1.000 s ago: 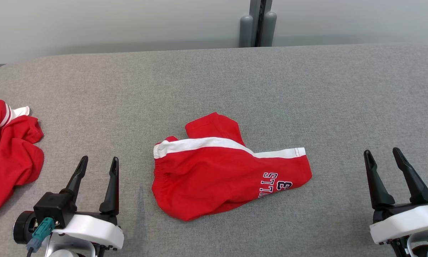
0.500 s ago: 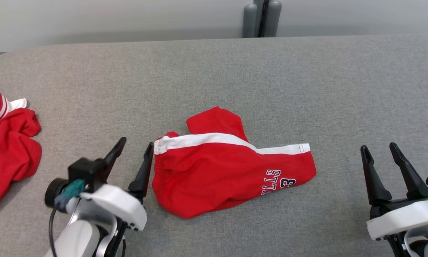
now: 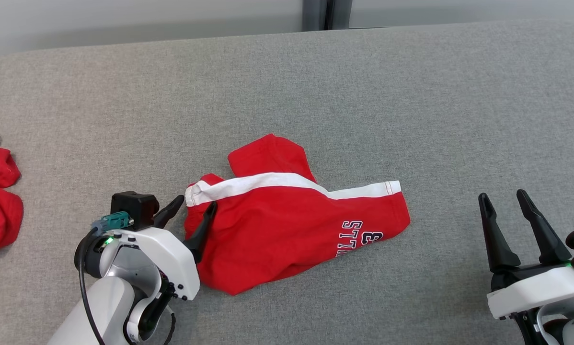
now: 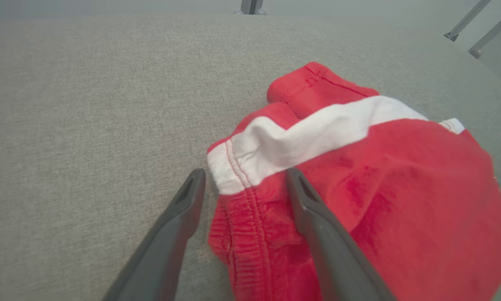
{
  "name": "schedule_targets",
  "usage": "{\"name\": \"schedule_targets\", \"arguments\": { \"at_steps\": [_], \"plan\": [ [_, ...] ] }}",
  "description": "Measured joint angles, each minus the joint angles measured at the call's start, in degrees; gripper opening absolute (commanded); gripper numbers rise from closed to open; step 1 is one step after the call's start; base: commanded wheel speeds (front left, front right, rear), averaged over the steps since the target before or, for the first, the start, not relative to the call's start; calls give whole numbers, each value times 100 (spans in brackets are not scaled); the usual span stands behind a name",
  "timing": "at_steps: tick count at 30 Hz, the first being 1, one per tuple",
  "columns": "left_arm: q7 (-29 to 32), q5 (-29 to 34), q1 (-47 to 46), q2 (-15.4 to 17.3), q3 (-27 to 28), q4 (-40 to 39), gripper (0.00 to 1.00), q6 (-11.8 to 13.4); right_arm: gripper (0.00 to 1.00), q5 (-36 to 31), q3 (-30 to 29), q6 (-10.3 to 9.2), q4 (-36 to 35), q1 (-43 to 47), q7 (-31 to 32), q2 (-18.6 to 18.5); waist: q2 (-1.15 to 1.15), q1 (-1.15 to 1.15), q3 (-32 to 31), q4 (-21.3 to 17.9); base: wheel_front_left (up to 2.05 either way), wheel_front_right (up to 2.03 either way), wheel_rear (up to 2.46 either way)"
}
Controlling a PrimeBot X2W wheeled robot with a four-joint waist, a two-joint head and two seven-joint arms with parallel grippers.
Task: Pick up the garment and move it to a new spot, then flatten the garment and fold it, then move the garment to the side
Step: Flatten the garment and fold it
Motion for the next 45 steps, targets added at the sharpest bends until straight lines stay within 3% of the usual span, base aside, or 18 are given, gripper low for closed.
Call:
{"name": "schedule_targets", "arguments": {
  "at_steps": [3,7,8,17,23,34,40,41,42,43,45],
  "plan": [
    [-59,-21,-6,-5,8,9,96,-8,100,26,-2,0,20,-24,-8,0,0,0,27,-4,0,0,0],
    [-170,-33,-29,-7,8,9,3,-47,100,26,9,0,22,-94,-23,-1,0,0,52,4,0,0,0],
    [-205,-23,-46,-3,3,8,0,-51,100,26,14,0,23,-96,-23,-1,0,0,59,8,0,0,0],
    [-276,20,-113,16,-36,-12,0,-84,100,42,41,0,51,-211,-32,-59,0,0,102,41,0,0,0],
    [-455,144,-205,34,-62,-148,0,-51,100,46,267,0,155,-539,93,-341,0,0,149,124,0,0,0],
    [-714,335,-428,-43,-179,-536,0,0,100,500,1511,1,1313,-1517,545,-865,0,0,633,503,0,0,0],
    [-837,368,-469,-71,-205,-515,0,-1,100,747,1975,0,1819,-1886,609,-977,0,0,803,607,0,0,0],
    [-857,376,-470,-75,-214,-506,0,-1,49,797,2069,-1,1893,-1952,632,-1021,0,0,821,617,0,0,0],
    [-861,379,-471,-75,-220,-495,0,-1,33,854,2125,-1,1933,-1998,633,-1045,0,0,835,622,0,0,0],
    [-893,391,-472,-76,-225,-492,0,-1,0,906,2175,-1,1982,-2046,628,-1060,0,0,845,623,0,0,0],
    [-932,425,-481,-75,-231,-486,0,0,0,982,2271,0,2052,-2130,610,-1092,0,0,855,618,0,0,0]
  ]
}}
